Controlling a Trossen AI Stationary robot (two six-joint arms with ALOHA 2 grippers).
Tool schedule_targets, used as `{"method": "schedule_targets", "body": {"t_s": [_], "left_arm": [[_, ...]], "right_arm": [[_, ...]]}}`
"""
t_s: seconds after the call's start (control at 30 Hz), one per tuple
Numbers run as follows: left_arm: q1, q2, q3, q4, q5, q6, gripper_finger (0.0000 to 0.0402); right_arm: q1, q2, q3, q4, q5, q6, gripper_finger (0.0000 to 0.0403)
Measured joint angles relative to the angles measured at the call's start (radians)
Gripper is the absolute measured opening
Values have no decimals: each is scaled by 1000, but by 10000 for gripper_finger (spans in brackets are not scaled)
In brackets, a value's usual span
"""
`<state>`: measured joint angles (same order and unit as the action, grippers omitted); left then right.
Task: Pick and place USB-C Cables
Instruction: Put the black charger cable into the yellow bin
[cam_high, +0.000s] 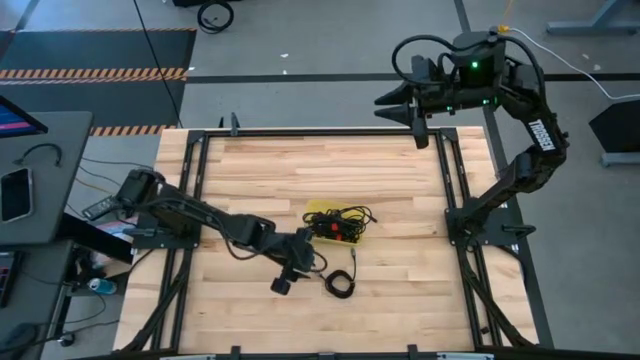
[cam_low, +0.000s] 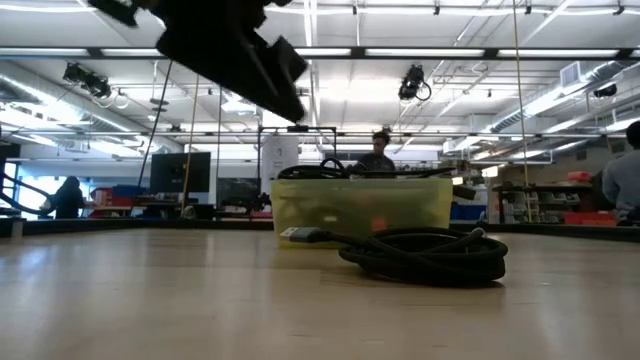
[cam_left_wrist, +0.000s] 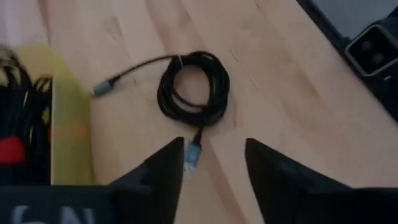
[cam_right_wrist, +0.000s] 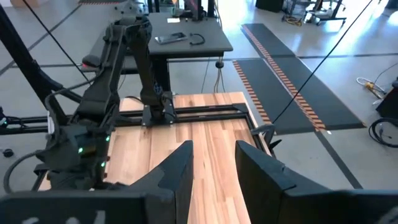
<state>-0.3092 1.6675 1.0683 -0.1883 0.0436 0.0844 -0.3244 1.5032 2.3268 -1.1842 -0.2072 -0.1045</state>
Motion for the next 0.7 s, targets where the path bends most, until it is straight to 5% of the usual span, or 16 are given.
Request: {"method": "schedule_targets", "body": {"t_s": [0.3,0.7], "left_arm": [[-10,119,0,80,-142,242,232],[-22,182,0,119,-69,253,232]], "right_arm": [[0,-2,0,-23,1,-4,126],[0,-2,-1,-29,4,-4,126]]}}
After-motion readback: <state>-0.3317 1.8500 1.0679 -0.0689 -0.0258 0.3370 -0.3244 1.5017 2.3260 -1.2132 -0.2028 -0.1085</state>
